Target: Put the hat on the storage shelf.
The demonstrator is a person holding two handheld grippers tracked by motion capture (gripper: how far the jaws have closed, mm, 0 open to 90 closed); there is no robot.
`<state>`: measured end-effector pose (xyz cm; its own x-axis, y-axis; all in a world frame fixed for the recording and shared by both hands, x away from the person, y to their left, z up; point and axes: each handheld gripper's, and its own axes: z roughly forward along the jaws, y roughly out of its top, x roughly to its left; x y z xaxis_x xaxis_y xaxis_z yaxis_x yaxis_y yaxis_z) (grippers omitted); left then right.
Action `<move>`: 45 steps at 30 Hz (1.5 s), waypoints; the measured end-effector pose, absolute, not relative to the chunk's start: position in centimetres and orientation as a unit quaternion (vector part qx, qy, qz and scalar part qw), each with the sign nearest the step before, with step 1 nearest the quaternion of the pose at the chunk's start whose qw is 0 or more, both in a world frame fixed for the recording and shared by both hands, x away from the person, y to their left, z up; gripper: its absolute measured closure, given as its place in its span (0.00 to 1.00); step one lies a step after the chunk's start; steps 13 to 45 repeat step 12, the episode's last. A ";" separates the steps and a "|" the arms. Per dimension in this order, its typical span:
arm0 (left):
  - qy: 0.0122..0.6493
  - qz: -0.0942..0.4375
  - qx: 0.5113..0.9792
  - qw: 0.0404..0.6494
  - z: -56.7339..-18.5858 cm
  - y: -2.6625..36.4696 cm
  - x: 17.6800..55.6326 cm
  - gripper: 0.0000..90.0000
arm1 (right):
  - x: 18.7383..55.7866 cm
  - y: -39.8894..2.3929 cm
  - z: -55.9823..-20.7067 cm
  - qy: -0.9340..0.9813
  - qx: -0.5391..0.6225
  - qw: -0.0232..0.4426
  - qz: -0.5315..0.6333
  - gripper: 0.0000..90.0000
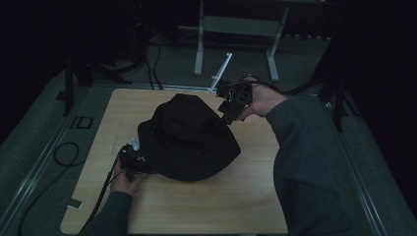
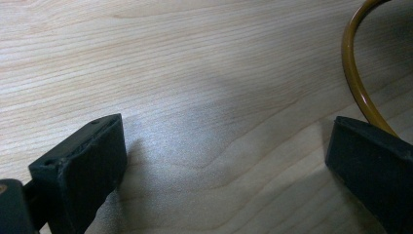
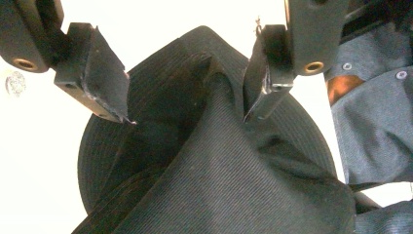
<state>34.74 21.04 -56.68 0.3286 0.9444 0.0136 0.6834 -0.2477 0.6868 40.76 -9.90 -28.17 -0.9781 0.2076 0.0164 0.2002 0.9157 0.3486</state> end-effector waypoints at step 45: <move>0.548 0.224 0.751 0.294 -56.7 21.2 34.8 0.02 | 40.8 -11.3 -29.1 0.977 0.115 0.002 0.180 0.36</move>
